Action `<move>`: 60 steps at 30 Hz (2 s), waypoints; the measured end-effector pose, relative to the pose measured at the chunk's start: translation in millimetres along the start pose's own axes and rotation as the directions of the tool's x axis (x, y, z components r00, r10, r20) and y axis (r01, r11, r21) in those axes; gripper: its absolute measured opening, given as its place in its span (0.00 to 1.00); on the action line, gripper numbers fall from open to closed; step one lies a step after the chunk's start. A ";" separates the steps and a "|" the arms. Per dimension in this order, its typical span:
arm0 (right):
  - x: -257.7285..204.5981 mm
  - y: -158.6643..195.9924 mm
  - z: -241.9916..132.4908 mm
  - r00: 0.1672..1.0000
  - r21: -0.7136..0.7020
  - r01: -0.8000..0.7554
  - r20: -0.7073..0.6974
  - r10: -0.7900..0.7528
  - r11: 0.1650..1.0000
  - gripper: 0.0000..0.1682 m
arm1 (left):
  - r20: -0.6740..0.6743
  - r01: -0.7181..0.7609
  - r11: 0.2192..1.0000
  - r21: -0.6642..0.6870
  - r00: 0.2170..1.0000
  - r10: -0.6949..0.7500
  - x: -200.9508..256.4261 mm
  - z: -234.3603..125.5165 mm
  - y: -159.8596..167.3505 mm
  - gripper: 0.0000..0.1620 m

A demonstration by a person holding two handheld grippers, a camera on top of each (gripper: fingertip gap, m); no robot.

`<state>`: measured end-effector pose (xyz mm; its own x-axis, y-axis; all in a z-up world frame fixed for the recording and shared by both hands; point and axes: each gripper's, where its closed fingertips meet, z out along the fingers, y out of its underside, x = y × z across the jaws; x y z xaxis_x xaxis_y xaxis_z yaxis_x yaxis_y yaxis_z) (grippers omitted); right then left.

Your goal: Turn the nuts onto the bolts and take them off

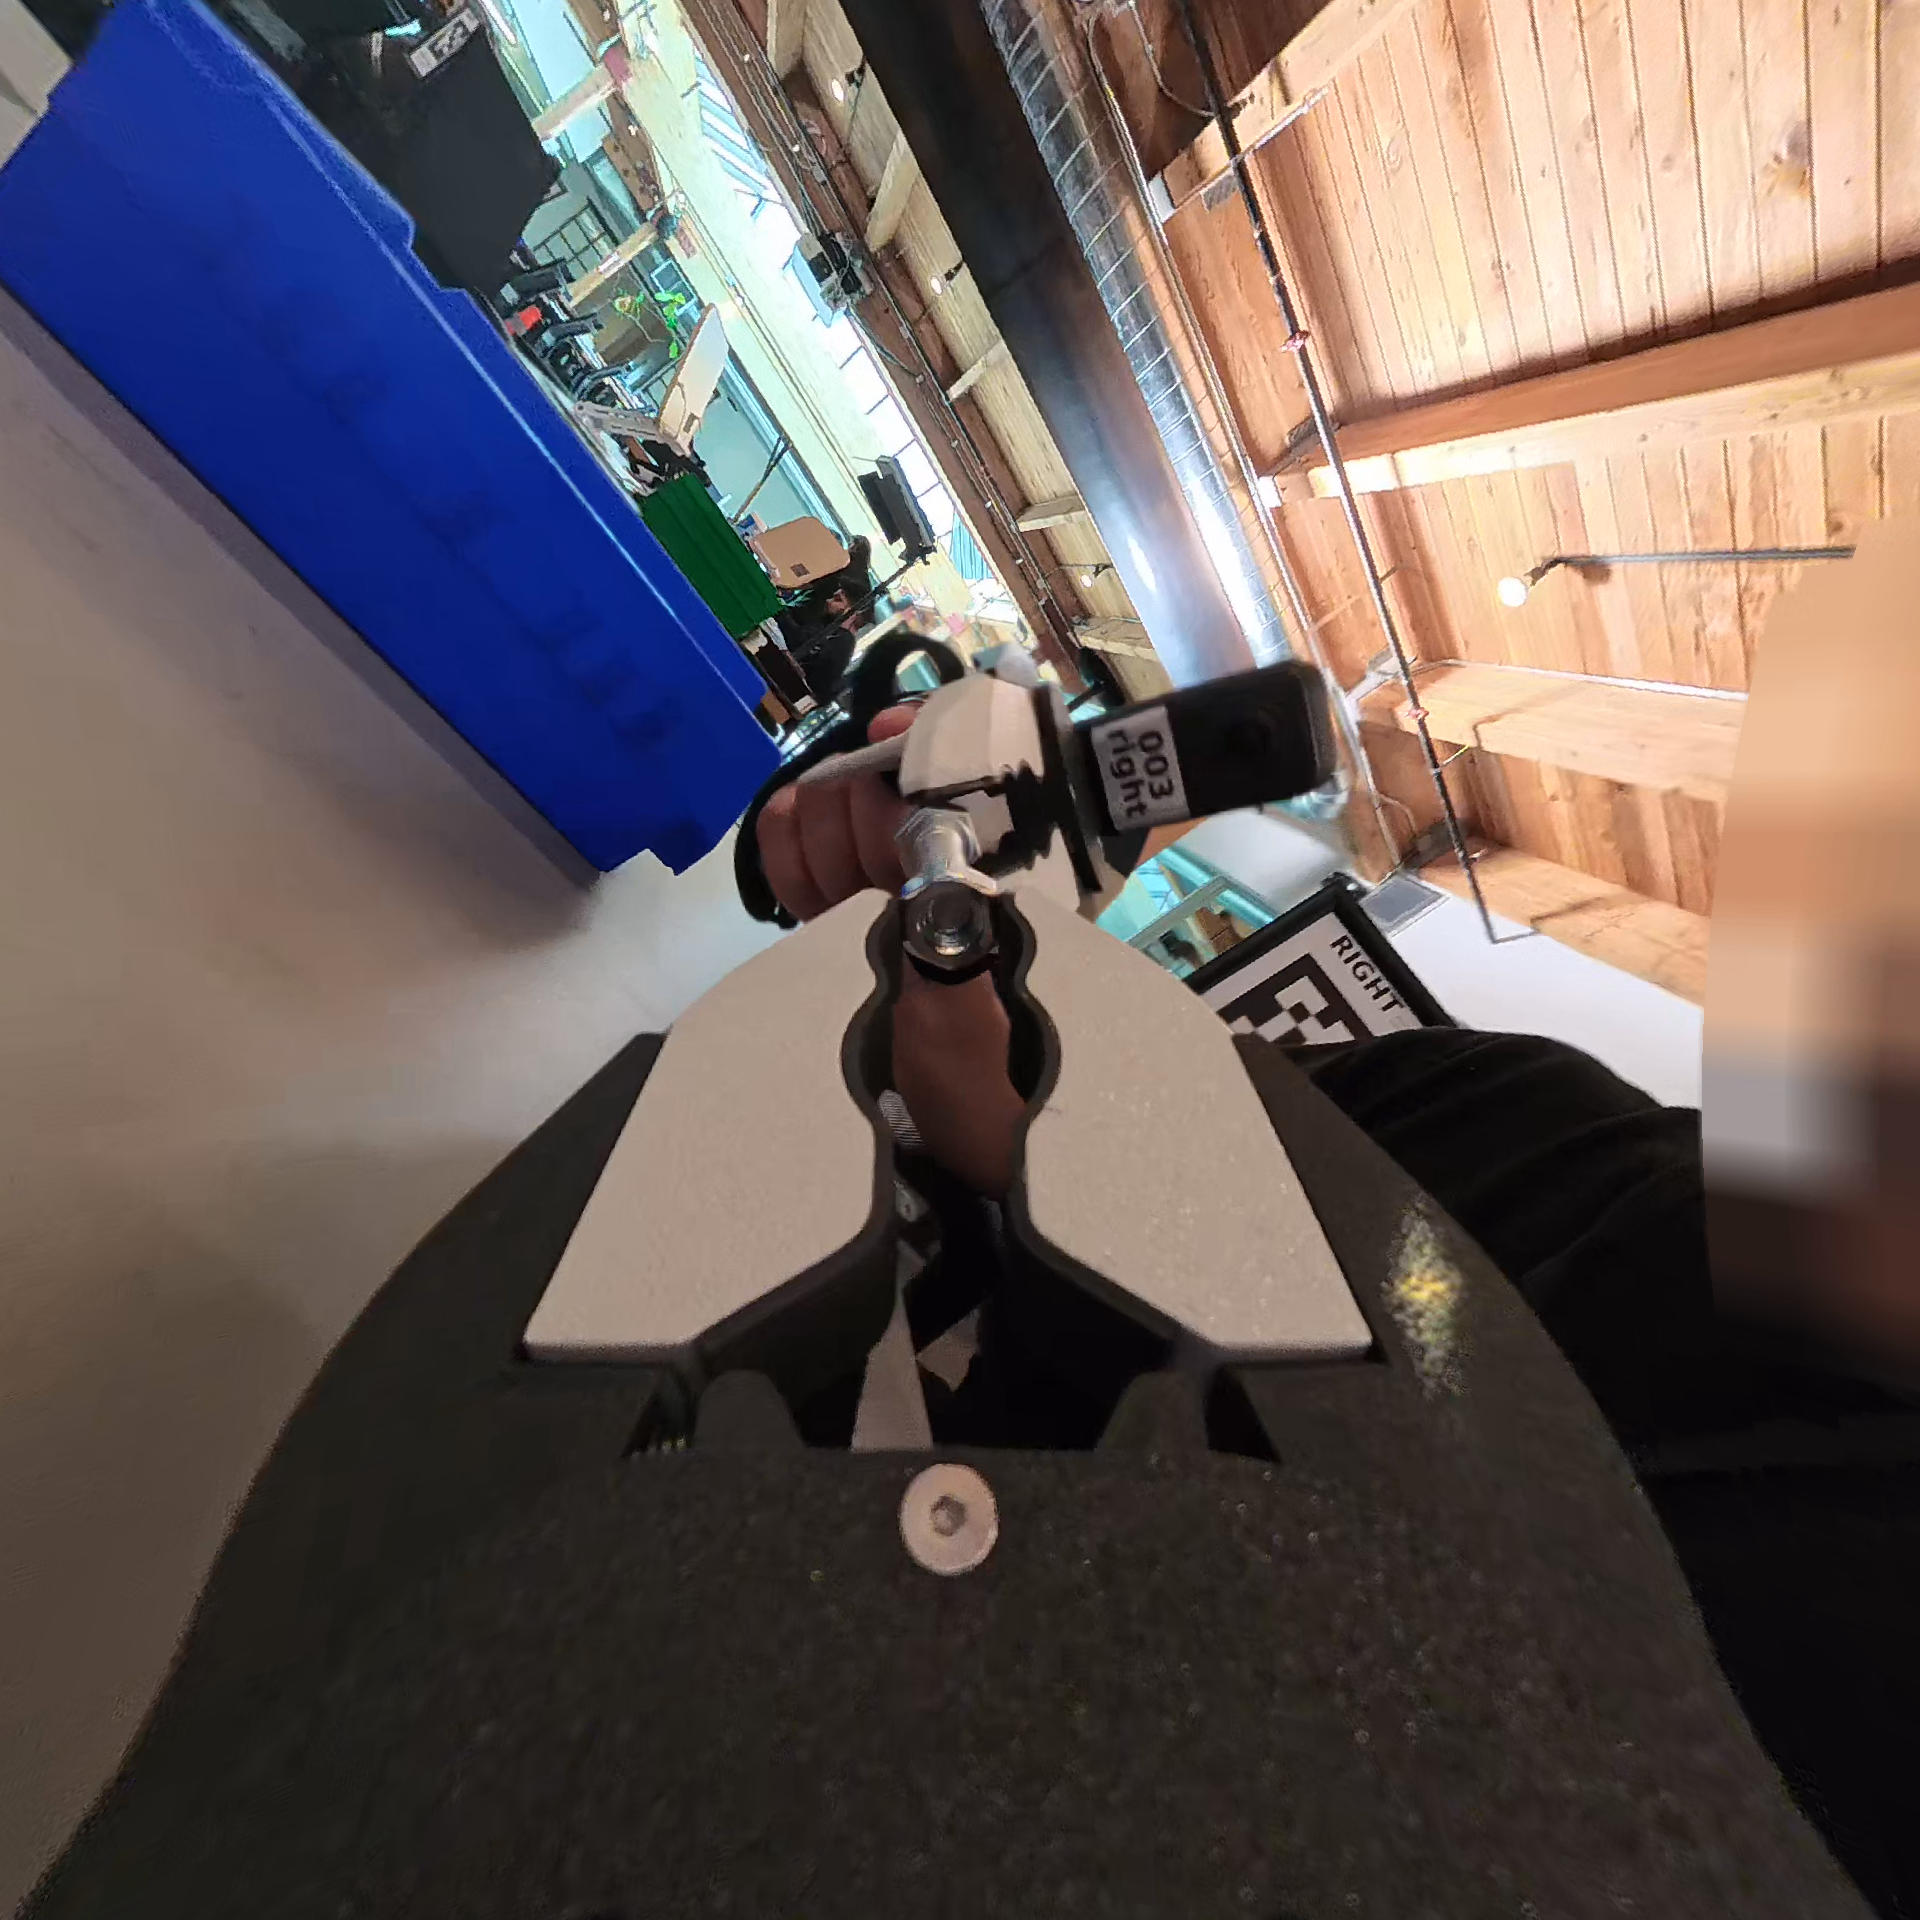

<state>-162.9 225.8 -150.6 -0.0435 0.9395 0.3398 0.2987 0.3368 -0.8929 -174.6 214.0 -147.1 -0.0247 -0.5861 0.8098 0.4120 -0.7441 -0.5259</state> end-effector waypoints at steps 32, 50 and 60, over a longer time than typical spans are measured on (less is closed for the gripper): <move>-45.5 -18.2 -3.6 0.131 -0.266 -0.876 0.670 0.731 0.401 0.11 | 0.028 -0.711 0.517 -0.477 0.575 0.818 35.5 -5.2 25.8 0.10; -4.7 10.4 9.2 0.627 0.044 -0.754 0.343 0.699 0.655 0.11 | 0.231 -0.216 0.953 -0.214 0.936 0.264 -8.6 -17.3 26.8 0.26; -14.8 14.8 17.6 0.656 0.006 -0.720 0.330 0.679 0.694 0.11 | 0.213 -0.087 0.961 -0.263 0.966 0.146 -26.8 2.2 49.0 0.19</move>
<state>-174.6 217.9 -174.1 -0.1401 0.8659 -0.4801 0.2333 -0.4424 -0.8660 -151.7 194.0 -194.0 0.2302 -0.6064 0.7611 0.1586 -0.7483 -0.6442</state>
